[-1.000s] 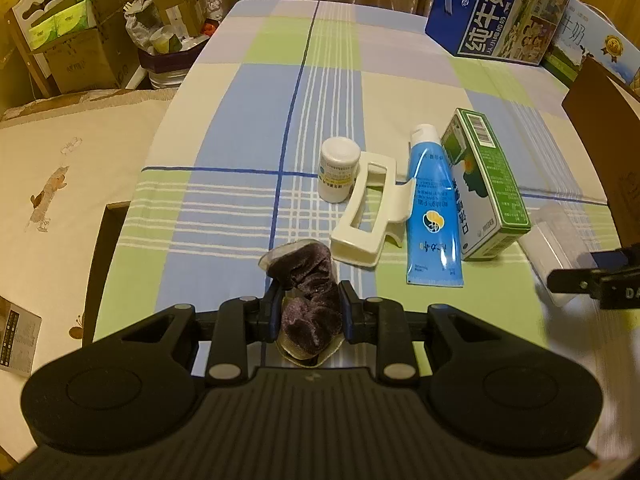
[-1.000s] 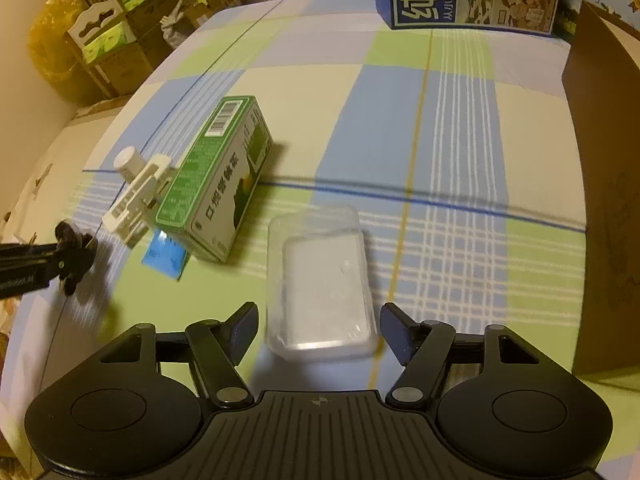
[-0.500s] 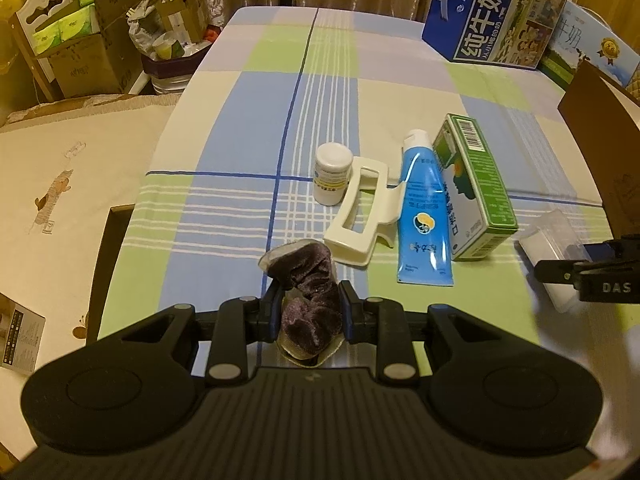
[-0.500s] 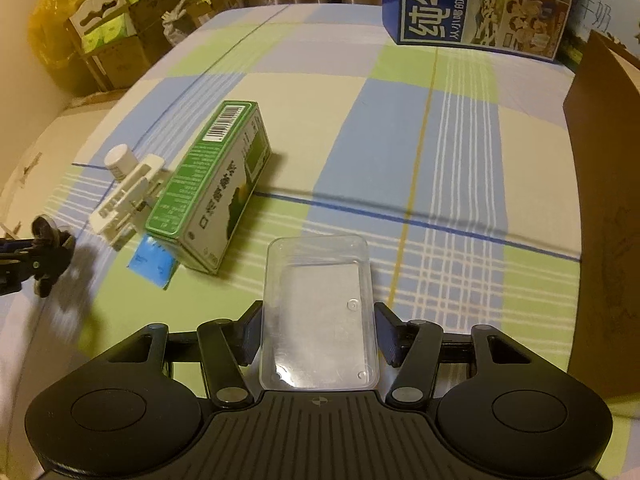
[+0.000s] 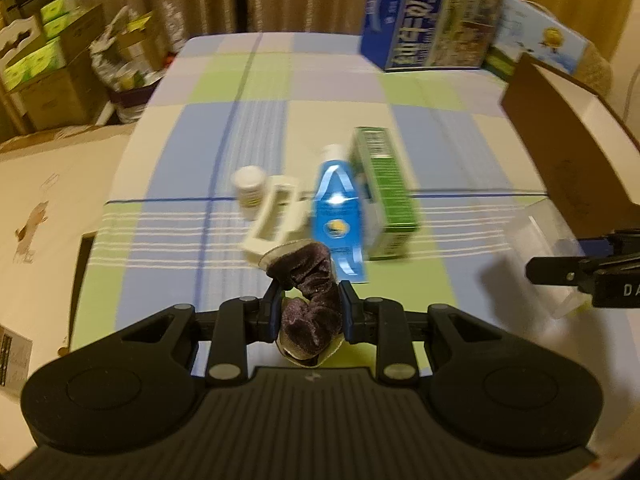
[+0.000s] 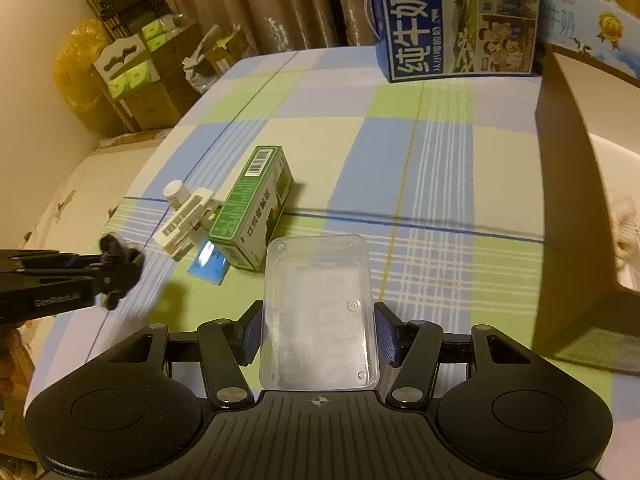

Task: Organize objects
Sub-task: 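Carry the scrunchie and plastic container over the cardboard box with both grippers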

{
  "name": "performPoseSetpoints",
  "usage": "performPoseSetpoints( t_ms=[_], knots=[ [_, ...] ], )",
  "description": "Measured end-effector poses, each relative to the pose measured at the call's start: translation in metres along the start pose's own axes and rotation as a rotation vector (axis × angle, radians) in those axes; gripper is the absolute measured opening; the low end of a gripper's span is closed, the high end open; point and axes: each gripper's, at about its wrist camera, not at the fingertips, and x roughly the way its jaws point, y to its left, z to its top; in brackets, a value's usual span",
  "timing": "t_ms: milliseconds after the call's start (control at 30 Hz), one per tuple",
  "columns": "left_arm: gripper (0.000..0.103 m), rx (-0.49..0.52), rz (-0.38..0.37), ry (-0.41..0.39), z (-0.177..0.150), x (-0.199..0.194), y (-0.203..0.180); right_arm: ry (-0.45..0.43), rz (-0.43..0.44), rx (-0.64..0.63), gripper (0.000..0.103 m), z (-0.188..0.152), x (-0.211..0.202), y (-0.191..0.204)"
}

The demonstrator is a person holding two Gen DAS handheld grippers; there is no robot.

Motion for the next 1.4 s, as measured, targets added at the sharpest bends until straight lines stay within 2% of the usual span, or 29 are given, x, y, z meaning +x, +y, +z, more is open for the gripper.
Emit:
performPoseSetpoints(
  t_ms=[367, 833, 1133, 1400],
  knots=[
    [0.024, 0.090, -0.108, -0.027, 0.002, -0.020, -0.067, -0.049, -0.013, 0.057, 0.054, -0.024, -0.053, -0.027],
    [0.024, 0.201, -0.233, -0.062, 0.016, -0.033, -0.167, -0.125, -0.056, 0.169, 0.054, -0.051, -0.121, -0.091],
    [0.024, 0.245, -0.281, -0.086, 0.024, -0.039, -0.217, -0.155, -0.069, 0.216, 0.054, -0.060, -0.151, -0.129],
    [0.024, 0.260, -0.303, -0.106, 0.037, -0.037, -0.252, -0.196, -0.078, 0.250, 0.054, -0.054, -0.171, -0.161]
  ],
)
